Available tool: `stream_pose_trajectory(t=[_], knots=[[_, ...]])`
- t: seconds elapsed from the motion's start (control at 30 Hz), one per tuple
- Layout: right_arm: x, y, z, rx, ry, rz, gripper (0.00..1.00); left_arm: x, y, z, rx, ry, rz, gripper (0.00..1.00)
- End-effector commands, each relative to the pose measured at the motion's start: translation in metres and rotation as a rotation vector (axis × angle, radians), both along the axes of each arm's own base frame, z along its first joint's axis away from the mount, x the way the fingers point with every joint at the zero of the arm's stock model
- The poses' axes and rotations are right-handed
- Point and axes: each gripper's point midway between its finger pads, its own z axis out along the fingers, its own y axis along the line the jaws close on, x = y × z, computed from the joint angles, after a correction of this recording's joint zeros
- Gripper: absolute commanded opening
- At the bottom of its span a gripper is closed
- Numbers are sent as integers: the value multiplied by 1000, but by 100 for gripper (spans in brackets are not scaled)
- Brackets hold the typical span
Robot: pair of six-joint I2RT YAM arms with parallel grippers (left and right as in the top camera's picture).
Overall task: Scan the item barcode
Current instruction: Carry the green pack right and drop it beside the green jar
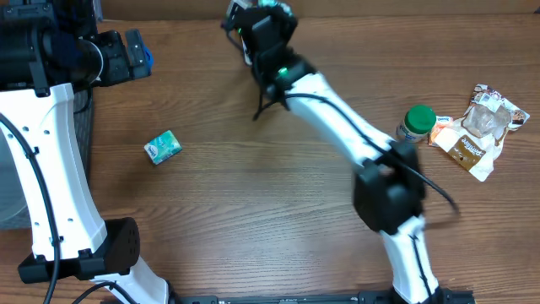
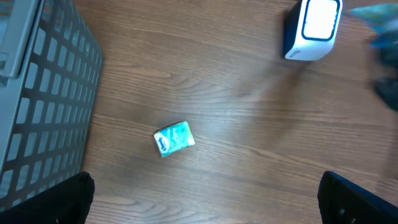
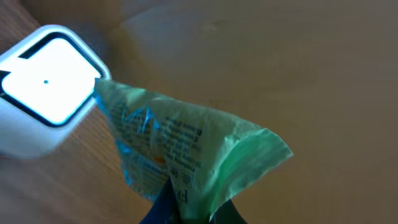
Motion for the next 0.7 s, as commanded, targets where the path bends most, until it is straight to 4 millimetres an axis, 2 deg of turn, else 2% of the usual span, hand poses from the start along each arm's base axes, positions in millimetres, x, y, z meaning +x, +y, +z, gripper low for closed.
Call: stream_pose_trajectory(t=[0.0, 0.07, 0.13, 0.3, 0.33, 0.37, 0.4, 0.47, 0.57, 0.67], knots=[[-40, -27, 108, 329, -118, -49, 4, 1, -1, 1, 14, -3, -18, 100], [-63, -43, 115, 423, -68, -103, 4, 1, -1, 1, 14, -3, -18, 100], [-90, -57, 111, 522, 31, -147, 4, 1, -1, 1, 14, -3, -18, 100], [-158, -78, 71, 729, 427, -200, 4, 1, -1, 1, 14, -3, -18, 99], [-169, -85, 62, 740, 497, -221, 4, 1, -1, 1, 14, -3, -18, 100], [-182, -102, 47, 733, 585, -286, 4, 1, -1, 1, 14, -3, -18, 100], [-186, -109, 43, 725, 605, -310, 4, 1, -1, 1, 14, -3, -18, 100], [-195, -139, 25, 689, 669, -416, 4, 1, -1, 1, 14, -3, -18, 99], [-196, -175, -2, 678, 716, -537, 4, 1, -1, 1, 14, -3, -18, 99], [-195, -214, -41, 684, 750, -662, 4, 1, -1, 1, 14, -3, -18, 100]])
